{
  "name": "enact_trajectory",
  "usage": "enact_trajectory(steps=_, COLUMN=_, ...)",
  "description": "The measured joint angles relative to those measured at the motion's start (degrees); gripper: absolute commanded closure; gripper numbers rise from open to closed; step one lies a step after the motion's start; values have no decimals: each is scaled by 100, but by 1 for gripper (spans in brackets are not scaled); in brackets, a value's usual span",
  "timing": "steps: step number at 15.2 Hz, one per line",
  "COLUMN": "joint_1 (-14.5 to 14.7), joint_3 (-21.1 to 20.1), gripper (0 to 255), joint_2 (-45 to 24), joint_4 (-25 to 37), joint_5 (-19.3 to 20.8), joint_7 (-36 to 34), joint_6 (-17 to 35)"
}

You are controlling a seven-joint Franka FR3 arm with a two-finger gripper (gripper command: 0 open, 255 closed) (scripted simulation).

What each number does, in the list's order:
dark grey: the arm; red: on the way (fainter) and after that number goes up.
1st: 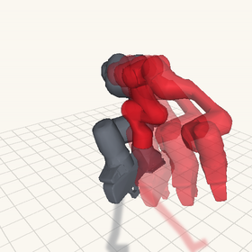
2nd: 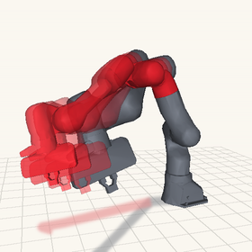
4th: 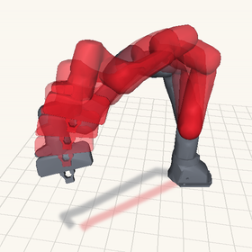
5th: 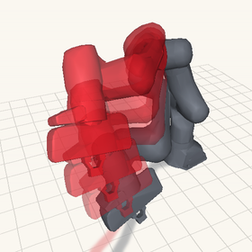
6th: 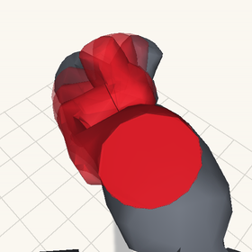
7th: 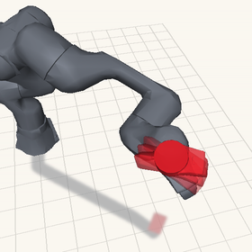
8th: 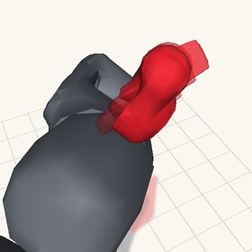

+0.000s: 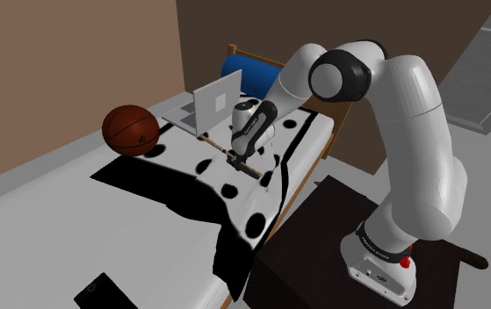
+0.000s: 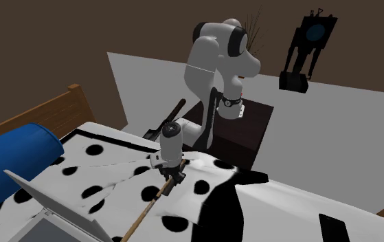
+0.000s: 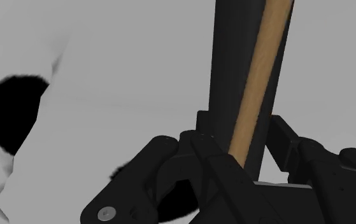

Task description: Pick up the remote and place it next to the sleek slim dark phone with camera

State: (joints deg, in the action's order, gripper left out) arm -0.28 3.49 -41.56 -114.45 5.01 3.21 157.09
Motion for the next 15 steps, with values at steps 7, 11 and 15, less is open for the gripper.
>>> enact_trajectory(steps=7, joint_1=12, joint_3=9, gripper=255, joint_2=-1, joint_4=3, joint_5=0, joint_7=-18, joint_6=-4)
enact_trajectory(steps=11, joint_1=-4, joint_3=18, gripper=255, joint_2=142, joint_4=-66, joint_5=2, joint_7=-1, joint_6=-84)
enact_trajectory(steps=15, joint_1=-15, joint_3=20, gripper=255, joint_2=424, joint_4=-165, joint_5=2, joint_7=28, joint_6=-265)
